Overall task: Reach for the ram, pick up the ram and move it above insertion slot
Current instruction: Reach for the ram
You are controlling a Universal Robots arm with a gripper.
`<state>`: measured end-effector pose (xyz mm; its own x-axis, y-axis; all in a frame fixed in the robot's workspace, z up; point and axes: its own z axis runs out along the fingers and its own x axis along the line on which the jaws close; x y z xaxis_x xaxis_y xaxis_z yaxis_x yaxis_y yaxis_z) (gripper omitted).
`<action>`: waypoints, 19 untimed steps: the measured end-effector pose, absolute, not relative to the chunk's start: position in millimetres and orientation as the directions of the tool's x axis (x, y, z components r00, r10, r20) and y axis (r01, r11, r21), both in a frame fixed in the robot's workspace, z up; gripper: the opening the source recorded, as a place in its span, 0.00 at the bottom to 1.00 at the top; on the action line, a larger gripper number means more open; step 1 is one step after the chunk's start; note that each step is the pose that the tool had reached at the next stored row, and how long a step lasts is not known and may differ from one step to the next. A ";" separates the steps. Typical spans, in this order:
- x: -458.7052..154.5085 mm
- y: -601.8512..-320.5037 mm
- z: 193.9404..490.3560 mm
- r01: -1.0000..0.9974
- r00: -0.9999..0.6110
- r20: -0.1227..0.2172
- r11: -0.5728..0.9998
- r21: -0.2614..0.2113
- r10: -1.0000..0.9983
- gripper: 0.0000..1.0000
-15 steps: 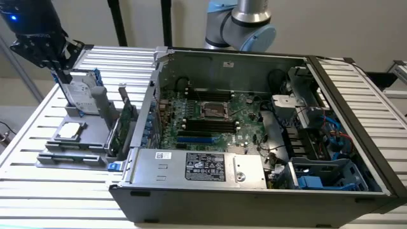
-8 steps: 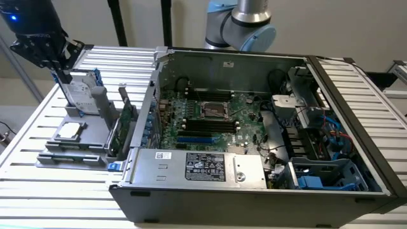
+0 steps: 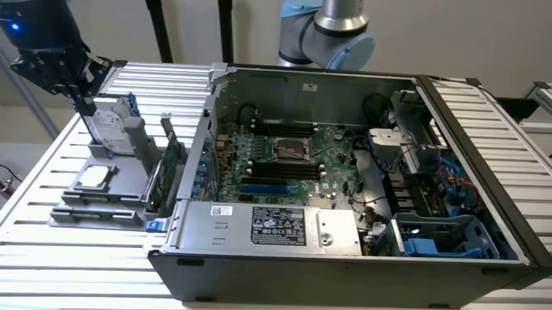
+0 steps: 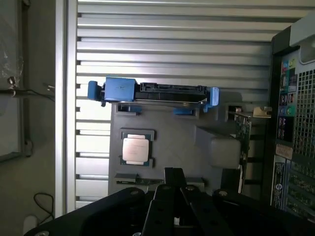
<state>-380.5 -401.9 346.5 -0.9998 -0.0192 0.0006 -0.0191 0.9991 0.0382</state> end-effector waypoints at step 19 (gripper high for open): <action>-378.7 -468.6 345.8 -0.019 -1.000 0.007 0.999 0.036 -0.019 0.11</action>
